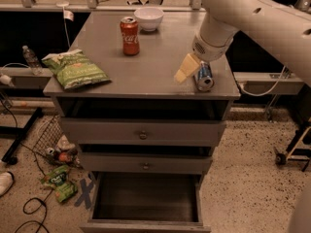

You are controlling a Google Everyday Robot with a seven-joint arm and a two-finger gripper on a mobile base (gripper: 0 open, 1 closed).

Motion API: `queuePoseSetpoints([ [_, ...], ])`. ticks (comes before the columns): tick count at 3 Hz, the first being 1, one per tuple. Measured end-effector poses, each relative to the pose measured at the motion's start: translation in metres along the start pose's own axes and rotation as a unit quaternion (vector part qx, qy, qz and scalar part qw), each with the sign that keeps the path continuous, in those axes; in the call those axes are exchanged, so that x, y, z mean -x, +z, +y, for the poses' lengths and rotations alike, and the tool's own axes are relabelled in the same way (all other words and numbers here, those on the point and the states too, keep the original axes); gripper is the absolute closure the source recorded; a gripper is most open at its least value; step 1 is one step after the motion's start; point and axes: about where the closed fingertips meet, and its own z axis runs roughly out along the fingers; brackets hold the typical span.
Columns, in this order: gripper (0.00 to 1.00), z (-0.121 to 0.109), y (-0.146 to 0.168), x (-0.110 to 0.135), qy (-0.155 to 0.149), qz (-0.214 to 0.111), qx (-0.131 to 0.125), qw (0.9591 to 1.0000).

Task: Place redbull can into bottom drawer

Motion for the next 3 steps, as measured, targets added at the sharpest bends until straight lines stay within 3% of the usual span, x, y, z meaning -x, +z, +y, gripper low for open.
queuePoseSetpoints([
  [1,0.14,-0.008,0.014,-0.002,0.016,0.010,0.004,0.9998],
  [2,0.38,-0.009,0.020,0.000,0.010,0.011,0.003,0.9999],
  [3,0.60,-0.001,0.013,0.009,-0.022,-0.001,0.011,0.9997],
])
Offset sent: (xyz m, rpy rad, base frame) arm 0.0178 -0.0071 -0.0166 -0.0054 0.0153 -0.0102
